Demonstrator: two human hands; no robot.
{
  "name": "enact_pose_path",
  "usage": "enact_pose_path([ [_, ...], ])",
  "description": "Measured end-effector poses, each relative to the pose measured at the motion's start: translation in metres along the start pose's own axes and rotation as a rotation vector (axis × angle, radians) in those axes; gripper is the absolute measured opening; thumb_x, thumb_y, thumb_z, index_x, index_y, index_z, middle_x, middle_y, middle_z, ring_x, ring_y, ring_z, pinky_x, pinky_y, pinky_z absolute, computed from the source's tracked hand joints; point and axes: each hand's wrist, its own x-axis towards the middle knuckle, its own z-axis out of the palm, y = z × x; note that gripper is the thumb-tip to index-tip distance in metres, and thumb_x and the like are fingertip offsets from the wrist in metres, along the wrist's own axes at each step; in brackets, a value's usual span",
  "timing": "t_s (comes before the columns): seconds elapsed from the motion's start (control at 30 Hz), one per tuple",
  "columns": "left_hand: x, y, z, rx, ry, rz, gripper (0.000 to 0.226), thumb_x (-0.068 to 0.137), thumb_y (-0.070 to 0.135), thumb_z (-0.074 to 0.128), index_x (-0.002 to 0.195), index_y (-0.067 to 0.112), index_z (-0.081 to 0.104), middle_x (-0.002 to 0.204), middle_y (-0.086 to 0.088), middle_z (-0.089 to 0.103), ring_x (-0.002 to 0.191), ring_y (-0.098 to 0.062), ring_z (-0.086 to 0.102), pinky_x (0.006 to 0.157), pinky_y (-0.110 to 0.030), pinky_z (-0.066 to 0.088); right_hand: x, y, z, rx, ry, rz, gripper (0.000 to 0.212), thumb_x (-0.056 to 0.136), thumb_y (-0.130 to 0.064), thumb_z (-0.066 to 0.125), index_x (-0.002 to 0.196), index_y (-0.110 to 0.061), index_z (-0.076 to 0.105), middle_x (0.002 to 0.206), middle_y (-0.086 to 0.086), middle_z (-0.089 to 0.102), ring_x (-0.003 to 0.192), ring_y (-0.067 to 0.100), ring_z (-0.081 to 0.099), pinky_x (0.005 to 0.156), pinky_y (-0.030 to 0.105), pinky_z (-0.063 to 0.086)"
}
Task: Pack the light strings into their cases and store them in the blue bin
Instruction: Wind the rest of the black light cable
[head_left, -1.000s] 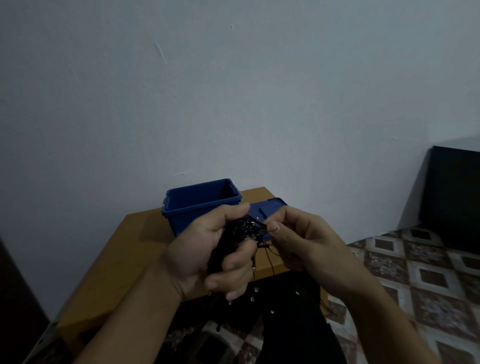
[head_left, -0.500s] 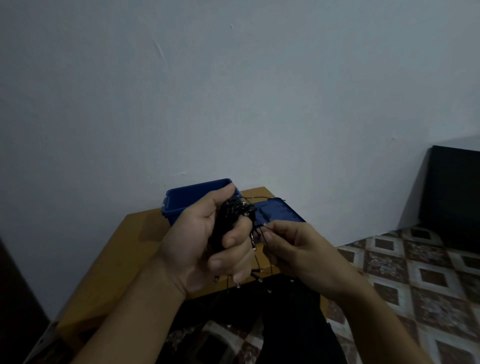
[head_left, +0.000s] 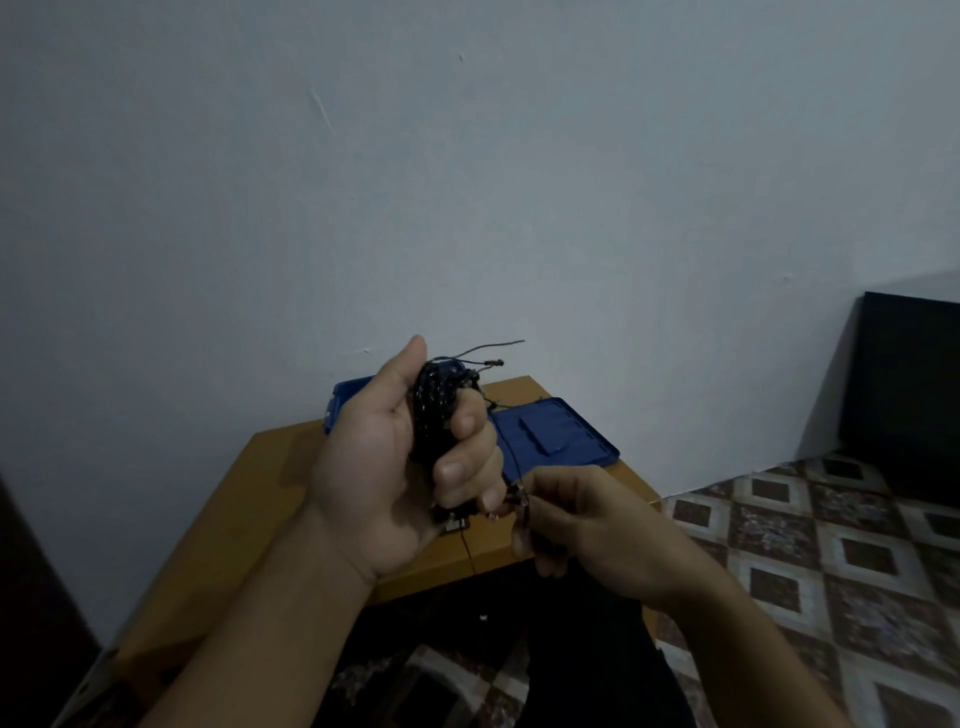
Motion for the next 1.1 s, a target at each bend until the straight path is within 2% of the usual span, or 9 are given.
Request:
enact_pose_path([
  [0.23, 0.002, -0.003, -0.003, -0.069, 0.107, 0.081, 0.069, 0.099, 0.059, 0.031, 0.085, 0.004, 0.072, 0.066, -0.007, 0.051, 0.055, -0.020, 0.043, 0.070, -0.040, 0.038, 0.003, 0.003, 0.002, 0.036, 0.059, 0.046, 0.005, 0.106, -0.019, 0.048, 0.105, -0.017, 0.052, 0.081, -0.001, 0.069, 0.067, 0.015, 0.057, 0.065, 0.033, 0.049],
  [0.33, 0.003, -0.003, -0.002, -0.067, 0.166, 0.100, 0.063, 0.102, 0.054, 0.031, 0.086, 0.007, 0.069, 0.066, -0.004, 0.051, 0.055, -0.019, 0.043, 0.070, -0.039, 0.040, 0.001, 0.001, 0.001, 0.005, 0.032, 0.021, 0.005, 0.103, -0.020, 0.052, 0.103, -0.019, 0.057, 0.079, -0.003, 0.068, 0.066, 0.014, 0.056, 0.064, 0.031, 0.048],
  [0.5, 0.007, -0.005, 0.001, -0.063, 0.313, 0.087, 0.064, 0.100, 0.061, 0.028, 0.084, 0.009, 0.060, 0.064, -0.004, 0.052, 0.052, -0.018, 0.043, 0.066, -0.036, 0.041, -0.002, -0.005, 0.001, -0.052, -0.036, -0.012, 0.008, 0.102, -0.022, 0.057, 0.102, -0.019, 0.064, 0.074, -0.004, 0.067, 0.059, 0.014, 0.050, 0.055, 0.025, 0.042],
  [0.63, 0.009, -0.008, -0.003, -0.042, 0.395, 0.115, 0.070, 0.100, 0.064, 0.024, 0.088, 0.007, 0.064, 0.067, -0.006, 0.056, 0.053, -0.018, 0.046, 0.065, -0.035, 0.042, -0.005, -0.012, 0.002, -0.141, -0.100, -0.039, 0.020, 0.105, -0.018, 0.051, 0.114, -0.024, 0.067, 0.088, 0.000, 0.074, 0.062, 0.014, 0.054, 0.059, 0.025, 0.045],
  [0.73, 0.011, -0.012, -0.004, -0.061, 0.403, 0.155, 0.075, 0.099, 0.065, 0.023, 0.105, 0.004, 0.066, 0.075, -0.007, 0.063, 0.060, -0.017, 0.053, 0.070, -0.034, 0.045, -0.006, -0.016, 0.005, -0.153, -0.099, -0.036, 0.026, 0.105, -0.018, 0.051, 0.127, -0.023, 0.063, 0.094, -0.001, 0.076, 0.062, 0.016, 0.059, 0.063, 0.026, 0.050],
  [0.83, 0.011, -0.012, -0.002, -0.068, 0.402, 0.197, 0.076, 0.099, 0.065, 0.023, 0.114, 0.004, 0.065, 0.082, -0.008, 0.067, 0.068, -0.019, 0.056, 0.077, -0.034, 0.048, -0.006, -0.018, 0.006, -0.197, -0.059, -0.024, 0.016, 0.103, -0.019, 0.054, 0.110, -0.015, 0.068, 0.092, -0.005, 0.077, 0.057, 0.016, 0.059, 0.059, 0.022, 0.049],
  [0.9, 0.010, -0.013, -0.001, -0.026, 0.402, 0.215, 0.075, 0.099, 0.064, 0.021, 0.116, 0.005, 0.065, 0.083, -0.008, 0.067, 0.071, -0.019, 0.057, 0.078, -0.034, 0.048, -0.007, -0.021, 0.006, -0.227, -0.039, -0.016, 0.018, 0.103, -0.020, 0.055, 0.095, -0.015, 0.069, 0.083, -0.012, 0.076, 0.053, 0.007, 0.057, 0.054, 0.016, 0.045],
  [1.0, 0.010, -0.015, 0.001, 0.067, 0.405, 0.252, 0.073, 0.099, 0.063, 0.020, 0.118, 0.006, 0.061, 0.087, -0.009, 0.069, 0.075, -0.020, 0.058, 0.079, -0.034, 0.050, -0.009, -0.026, 0.005, -0.297, 0.005, -0.013, 0.026, 0.103, -0.022, 0.054, 0.081, -0.022, 0.068, 0.059, -0.024, 0.063, 0.051, -0.004, 0.053, 0.051, 0.007, 0.035],
  [1.1, 0.012, -0.019, 0.001, 0.214, 0.416, 0.287, 0.071, 0.092, 0.064, 0.023, 0.120, 0.010, 0.059, 0.093, -0.010, 0.070, 0.079, -0.019, 0.060, 0.080, -0.033, 0.049, -0.009, -0.029, 0.005, -0.346, 0.041, -0.034, 0.029, 0.104, -0.024, 0.053, 0.080, -0.030, 0.068, 0.064, -0.024, 0.064, 0.059, -0.004, 0.056, 0.058, 0.011, 0.038],
])
